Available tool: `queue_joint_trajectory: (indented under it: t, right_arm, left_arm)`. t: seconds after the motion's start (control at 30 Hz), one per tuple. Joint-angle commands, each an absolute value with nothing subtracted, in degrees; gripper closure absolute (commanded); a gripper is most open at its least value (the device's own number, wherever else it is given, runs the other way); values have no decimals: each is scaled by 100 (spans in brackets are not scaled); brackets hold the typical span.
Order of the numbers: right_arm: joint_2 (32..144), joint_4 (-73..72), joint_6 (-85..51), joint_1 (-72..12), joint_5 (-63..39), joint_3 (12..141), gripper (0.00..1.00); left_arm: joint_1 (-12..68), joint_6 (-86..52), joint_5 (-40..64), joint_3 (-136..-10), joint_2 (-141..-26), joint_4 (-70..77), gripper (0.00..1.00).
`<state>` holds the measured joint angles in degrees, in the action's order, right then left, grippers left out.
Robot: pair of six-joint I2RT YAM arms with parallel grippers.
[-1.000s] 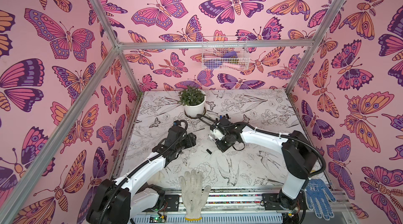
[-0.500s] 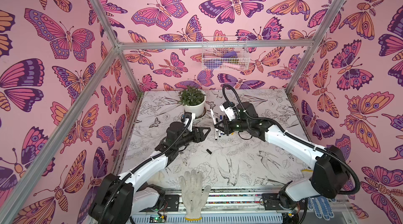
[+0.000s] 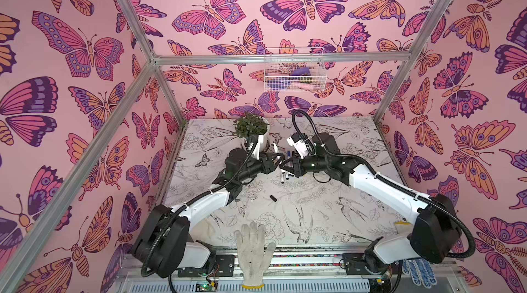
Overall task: Insert pens into pen caps
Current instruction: Pass a pen, then pick up the pen cap from the center of the table.
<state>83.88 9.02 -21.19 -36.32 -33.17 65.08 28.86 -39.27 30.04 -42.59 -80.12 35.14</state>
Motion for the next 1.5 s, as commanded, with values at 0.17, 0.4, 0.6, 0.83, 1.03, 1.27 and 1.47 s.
queue_joint_trajectory:
  t: [0.17, 0.4, 0.6, 0.83, 1.03, 1.27, 1.47]
  right_arm:
    - [8170, 643, -2224, -3596, -3246, 6482, 100]
    - [8168, 849, -1865, -3661, -3047, 6345, 70]
    - [8769, 1945, -875, -4277, -2433, 6308, 58]
    - [10148, 2771, -296, -4945, -1429, 7074, 56]
    - [11029, 3392, 176, -5317, -308, 7782, 56]
    - [11393, 3277, 166, -5363, -236, 7983, 57]
    - [11745, 3286, 180, -5462, -143, 8131, 62]
  left_arm:
    - [2998, -4040, 3210, -4437, -8235, 3885, 89]
    - [2922, -3804, 2679, -4036, -7631, 2933, 100]
    - [2287, -3549, 1244, -3511, -6352, 889, 100]
    - [1652, -3583, 646, -3167, -5349, -464, 100]
    - [1529, -3714, 716, -3059, -5102, -505, 100]
    - [1521, -3683, 877, -3146, -5216, -466, 100]
    - [1516, -3578, 926, -3147, -5110, -473, 100]
